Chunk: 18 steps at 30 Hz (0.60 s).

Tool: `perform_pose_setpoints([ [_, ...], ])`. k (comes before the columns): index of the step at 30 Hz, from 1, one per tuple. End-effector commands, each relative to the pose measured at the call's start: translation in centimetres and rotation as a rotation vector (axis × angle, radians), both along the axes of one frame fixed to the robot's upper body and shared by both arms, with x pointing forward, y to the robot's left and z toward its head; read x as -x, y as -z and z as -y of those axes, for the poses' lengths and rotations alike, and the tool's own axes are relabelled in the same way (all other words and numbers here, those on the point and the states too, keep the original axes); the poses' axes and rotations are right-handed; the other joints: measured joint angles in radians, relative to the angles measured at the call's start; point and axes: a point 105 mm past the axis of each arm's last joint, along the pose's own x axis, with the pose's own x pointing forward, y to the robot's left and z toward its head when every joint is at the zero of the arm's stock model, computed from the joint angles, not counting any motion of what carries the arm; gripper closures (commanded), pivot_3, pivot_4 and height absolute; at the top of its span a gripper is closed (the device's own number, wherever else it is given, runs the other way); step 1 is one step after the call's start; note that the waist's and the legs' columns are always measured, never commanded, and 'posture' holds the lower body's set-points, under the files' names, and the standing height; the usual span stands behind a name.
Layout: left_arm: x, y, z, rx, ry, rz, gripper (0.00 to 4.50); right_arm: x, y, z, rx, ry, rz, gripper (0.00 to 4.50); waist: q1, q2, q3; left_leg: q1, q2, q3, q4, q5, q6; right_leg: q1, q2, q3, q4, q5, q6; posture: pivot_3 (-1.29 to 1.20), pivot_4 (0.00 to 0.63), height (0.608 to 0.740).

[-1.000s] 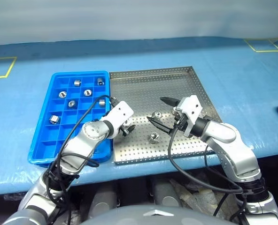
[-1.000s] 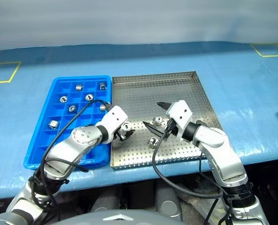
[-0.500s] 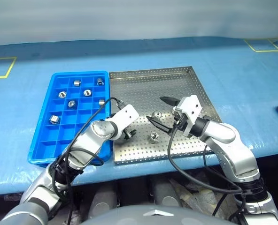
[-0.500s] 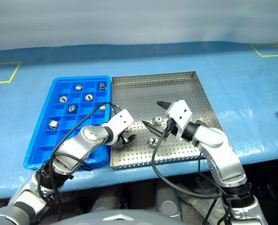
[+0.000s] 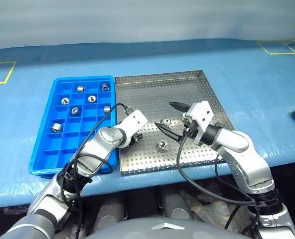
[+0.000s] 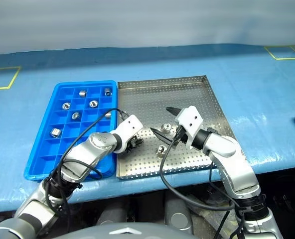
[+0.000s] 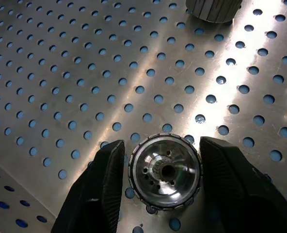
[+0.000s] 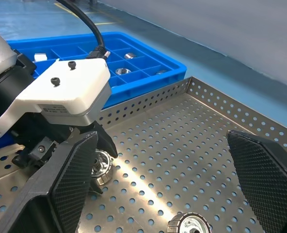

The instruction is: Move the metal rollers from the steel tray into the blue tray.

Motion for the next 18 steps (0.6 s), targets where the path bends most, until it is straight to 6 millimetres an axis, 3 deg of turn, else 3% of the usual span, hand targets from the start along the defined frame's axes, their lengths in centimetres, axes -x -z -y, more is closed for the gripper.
perform_pose_setpoints([
  [1, -0.6, -0.4, -0.7, -0.001, -0.036, 0.02, 1.77, 0.0, -1.3, -0.1, -0.017, -0.008, 0.061, 0.0, 0.0, 0.0, 0.0, 0.0, 0.0, 0.0, 0.0, 0.0, 0.0, 0.0, 0.0, 0.0, 0.0, 0.0, 0.0, -0.19, 0.15, 0.74],
  [4, -0.7, -0.6, -0.8, 0.005, -0.043, 0.029, 2.72, -0.1, -1.3, -0.1, -0.017, -0.007, 0.062, 0.0, 0.0, 0.0, 0.0, 0.0, 0.0, 0.0, 0.0, 0.0, 0.0, 0.0, 0.0, 0.0, 0.0, 0.0, 0.0, -0.19, 0.15, 0.74],
  [5, -0.8, -0.7, -0.8, 0.007, -0.044, 0.032, 2.82, -0.1, -1.3, -0.1, -0.016, -0.007, 0.062, 0.0, 0.0, 0.0, 0.0, 0.0, 0.0, 0.0, 0.0, 0.0, 0.0, 0.0, 0.0, 0.0, 0.0, 0.0, 0.0, -0.19, 0.15, 0.74],
  [13, -1.4, -2.2, -0.8, 0.034, -0.069, 0.121, 2.82, -0.1, -1.3, -0.2, -0.014, -0.011, 0.062, 0.0, 0.0, 0.0, 0.0, 0.0, 0.0, 0.0, 0.0, 0.0, 0.0, 0.0, 0.0, 0.0, 0.0, 0.0, 0.0, -0.19, 0.15, 0.74],
  [18, -2.6, -6.8, -1.0, 0.212, -0.147, 0.383, 2.82, -0.1, -1.3, -0.2, -0.012, -0.014, 0.062, 0.0, 0.006, 0.0, 0.0, 0.0, 0.0, 0.0, 0.0, 0.0, 0.0, 0.0, -0.001, 0.0, 0.0, 0.0, 0.0, -0.19, 0.15, 0.74],
])
